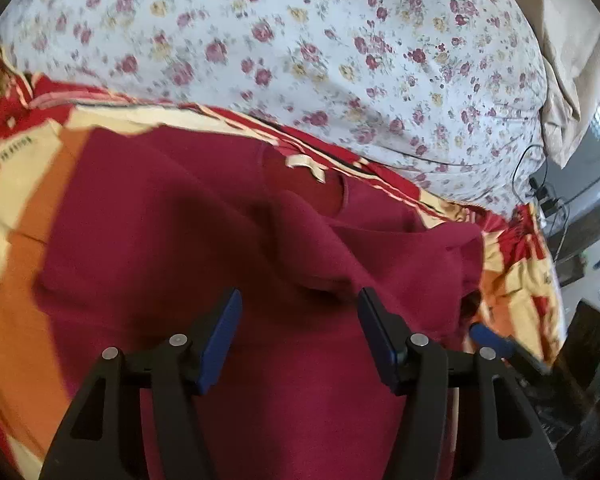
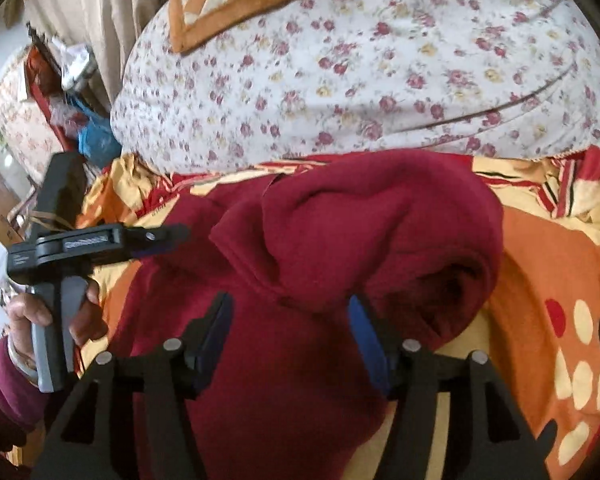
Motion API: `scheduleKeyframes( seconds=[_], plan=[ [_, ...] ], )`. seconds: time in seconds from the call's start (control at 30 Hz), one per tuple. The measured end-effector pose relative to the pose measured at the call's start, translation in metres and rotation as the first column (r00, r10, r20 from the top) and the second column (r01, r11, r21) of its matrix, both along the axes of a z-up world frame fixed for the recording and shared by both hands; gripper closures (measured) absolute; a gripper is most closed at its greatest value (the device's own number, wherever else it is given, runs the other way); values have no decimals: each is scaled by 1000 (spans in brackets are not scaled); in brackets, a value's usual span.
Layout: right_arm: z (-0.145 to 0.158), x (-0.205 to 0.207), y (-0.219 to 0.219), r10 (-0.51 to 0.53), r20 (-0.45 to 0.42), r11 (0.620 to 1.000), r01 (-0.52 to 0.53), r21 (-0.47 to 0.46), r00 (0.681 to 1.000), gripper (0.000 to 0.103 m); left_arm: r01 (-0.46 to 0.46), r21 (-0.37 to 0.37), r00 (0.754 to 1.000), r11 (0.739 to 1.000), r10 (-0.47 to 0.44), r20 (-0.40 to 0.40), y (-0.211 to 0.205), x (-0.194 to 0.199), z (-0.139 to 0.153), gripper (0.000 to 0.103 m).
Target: Fold small clothes
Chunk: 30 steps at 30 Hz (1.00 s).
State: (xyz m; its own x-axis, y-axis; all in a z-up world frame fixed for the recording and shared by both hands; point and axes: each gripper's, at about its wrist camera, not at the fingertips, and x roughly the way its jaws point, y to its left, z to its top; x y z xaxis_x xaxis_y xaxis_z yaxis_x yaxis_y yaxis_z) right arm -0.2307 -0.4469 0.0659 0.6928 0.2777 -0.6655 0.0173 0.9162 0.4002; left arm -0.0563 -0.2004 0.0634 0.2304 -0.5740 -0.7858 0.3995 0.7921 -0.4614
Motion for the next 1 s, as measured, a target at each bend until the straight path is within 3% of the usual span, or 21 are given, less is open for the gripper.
scheduleKeyframes(
  seconds=[0.1, 0.2, 0.33, 0.53, 0.57, 0.6, 0.67, 0.7, 0.8, 0.9, 1.0],
  plan=[
    [-2, -2, -12, -24, 13, 999, 23, 34, 1000, 40, -32, -61, 999, 998, 31, -26, -6, 0, 2, 51],
    [-8, -4, -24, -48, 10, 997, 47, 68, 999, 40, -89, -116, 992, 989, 78, -99, -12, 7, -4, 41],
    [-10, -9, -34, -56, 20, 993, 54, 108, 998, 40, -162, -118, 968, 980, 134, -213, -22, 13, -23, 41],
    [-8, -10, -40, -61, 46, 988, 54, 143, 997, 38, -226, -158, 944, 961, 177, -278, -32, 15, -34, 41],
    [-9, -10, -40, -63, 45, 988, 56, 142, 997, 38, -241, -170, 940, 956, 186, -287, -33, 17, -35, 43],
    [-9, -10, -41, -64, 43, 988, 57, 141, 997, 38, -251, -188, 938, 950, 190, -291, -32, 19, -35, 62],
    [-13, -9, -43, -76, 36, 988, 70, 135, 996, 38, -254, -208, 942, 944, 194, -273, -30, 22, -30, 93],
    [-14, -9, -45, -86, 32, 988, 81, 132, 996, 38, -253, -213, 950, 944, 201, -239, -26, 22, -23, 98],
    [-18, -11, -54, -129, 20, 983, 125, 131, 991, 38, -232, -239, 972, 943, 220, -77, -10, 19, 12, 103],
    [-20, -11, -61, -174, 7, 979, 172, 113, 985, 38, -248, -242, 961, 938, 269, 59, 16, 19, 39, 103],
    [-20, -10, -60, -196, 7, 980, 195, 38, 981, 38, -296, -185, 952, 937, 306, 29, 35, 33, 33, 103]
  ],
)
